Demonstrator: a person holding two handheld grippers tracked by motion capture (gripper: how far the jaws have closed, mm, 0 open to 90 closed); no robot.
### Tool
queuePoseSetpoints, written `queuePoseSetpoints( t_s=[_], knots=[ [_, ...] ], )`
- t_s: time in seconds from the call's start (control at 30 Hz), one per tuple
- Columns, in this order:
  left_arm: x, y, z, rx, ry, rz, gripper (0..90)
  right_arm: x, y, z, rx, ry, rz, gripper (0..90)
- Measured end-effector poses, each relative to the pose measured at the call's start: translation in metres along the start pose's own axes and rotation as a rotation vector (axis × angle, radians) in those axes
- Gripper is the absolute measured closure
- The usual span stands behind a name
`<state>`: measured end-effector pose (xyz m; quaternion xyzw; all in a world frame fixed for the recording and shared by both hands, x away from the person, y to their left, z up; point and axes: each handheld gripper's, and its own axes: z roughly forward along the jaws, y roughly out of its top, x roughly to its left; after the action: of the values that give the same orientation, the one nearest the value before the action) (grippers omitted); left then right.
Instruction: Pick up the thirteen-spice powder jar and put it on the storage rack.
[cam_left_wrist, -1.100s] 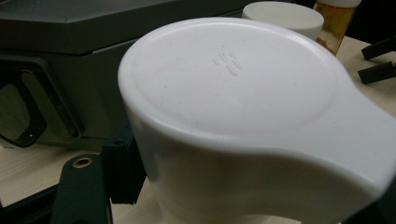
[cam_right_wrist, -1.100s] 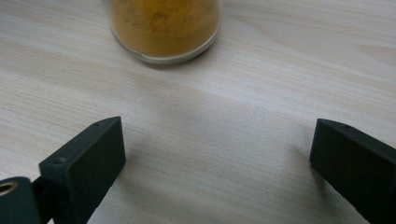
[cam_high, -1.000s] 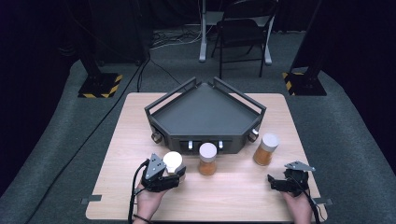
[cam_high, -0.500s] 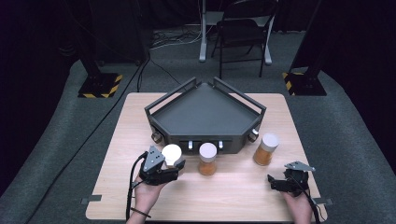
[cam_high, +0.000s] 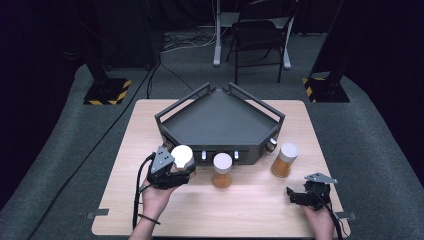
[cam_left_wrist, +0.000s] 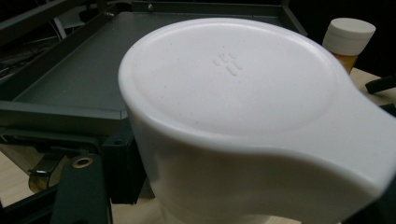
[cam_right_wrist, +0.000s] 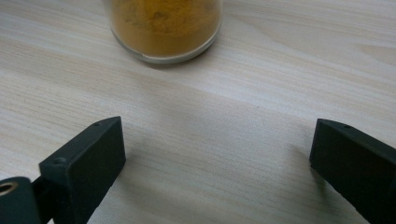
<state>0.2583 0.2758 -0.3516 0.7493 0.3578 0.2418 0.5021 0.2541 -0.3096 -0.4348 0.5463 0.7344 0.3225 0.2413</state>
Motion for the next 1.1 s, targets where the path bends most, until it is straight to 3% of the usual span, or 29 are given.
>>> queuePoseSetpoints(
  t_s=[0.23,0.83,1.1],
  knots=[
    [0.005,0.016,-0.001,-0.011,-0.010,-0.004,30.8,0.000,0.000,0.000,0.000,0.000,0.000,2.3],
    [0.011,0.057,0.002,-0.022,-0.009,0.032,30.7,0.000,0.000,0.000,0.000,0.000,0.000,2.3],
    [0.016,0.071,0.011,-0.020,0.018,0.036,30.8,0.000,0.000,0.000,0.000,0.000,0.000,2.3]
  ],
)
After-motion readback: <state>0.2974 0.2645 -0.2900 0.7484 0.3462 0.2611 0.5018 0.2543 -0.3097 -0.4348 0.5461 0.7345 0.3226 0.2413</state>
